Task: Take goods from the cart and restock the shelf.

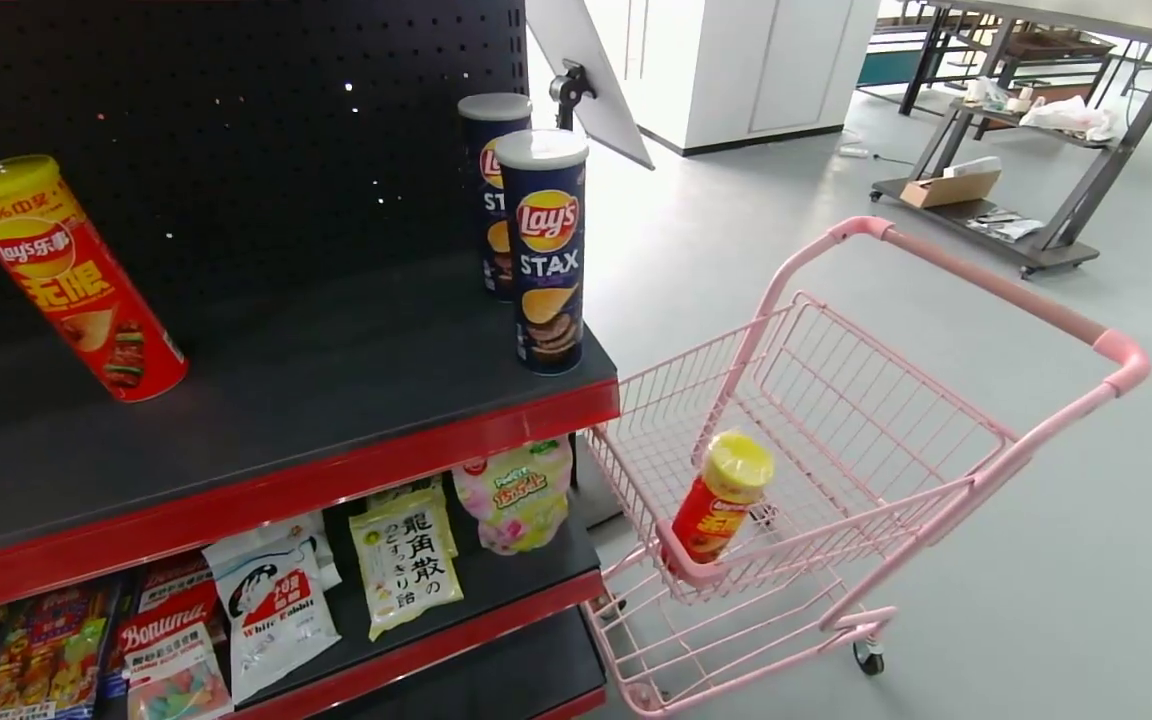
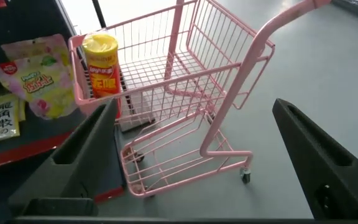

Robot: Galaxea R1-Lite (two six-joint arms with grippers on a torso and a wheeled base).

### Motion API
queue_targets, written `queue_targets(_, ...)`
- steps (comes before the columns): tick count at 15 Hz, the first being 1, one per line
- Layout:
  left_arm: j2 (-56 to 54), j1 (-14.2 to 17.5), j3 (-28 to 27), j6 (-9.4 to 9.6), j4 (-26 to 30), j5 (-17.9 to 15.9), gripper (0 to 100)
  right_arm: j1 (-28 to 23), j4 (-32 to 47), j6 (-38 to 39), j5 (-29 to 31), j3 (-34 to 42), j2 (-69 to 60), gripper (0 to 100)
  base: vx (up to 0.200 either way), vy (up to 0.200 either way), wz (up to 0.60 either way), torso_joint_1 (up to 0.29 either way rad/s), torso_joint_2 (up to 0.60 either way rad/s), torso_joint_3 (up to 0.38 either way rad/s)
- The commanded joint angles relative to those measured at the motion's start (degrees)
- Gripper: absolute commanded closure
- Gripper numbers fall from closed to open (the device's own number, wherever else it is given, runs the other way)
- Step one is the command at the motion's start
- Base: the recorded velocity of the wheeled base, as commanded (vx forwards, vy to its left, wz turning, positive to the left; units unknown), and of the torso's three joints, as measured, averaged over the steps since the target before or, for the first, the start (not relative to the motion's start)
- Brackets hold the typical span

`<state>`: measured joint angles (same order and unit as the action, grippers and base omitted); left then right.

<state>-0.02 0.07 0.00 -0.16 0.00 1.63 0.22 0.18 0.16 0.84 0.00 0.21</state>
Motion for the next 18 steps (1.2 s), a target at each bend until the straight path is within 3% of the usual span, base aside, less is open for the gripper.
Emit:
queue_targets(1,0.0,0.0,0.0,-0.02,0.0,0.0,0,0.0,0.0,-0.1,0.0,0.0,0.0,0,0.000,0.000,0.00,-0.129,0.38,0.237)
queue_targets(14,0.0,0.1,0.0,-0.02,0.0,0.0,0,0.0,0.0,-0.2,0.0,0.0,0.0,0,0.000,0.000,0.00,-0.157,0.51,0.348)
queue_targets(18,0.0,0.0,0.0,-0.02,0.0,0.0,0,0.0,0.0,-0.6,0.0,-0.1,0.0,0,0.000,0.000,0.00,-0.034,0.15,0.115)
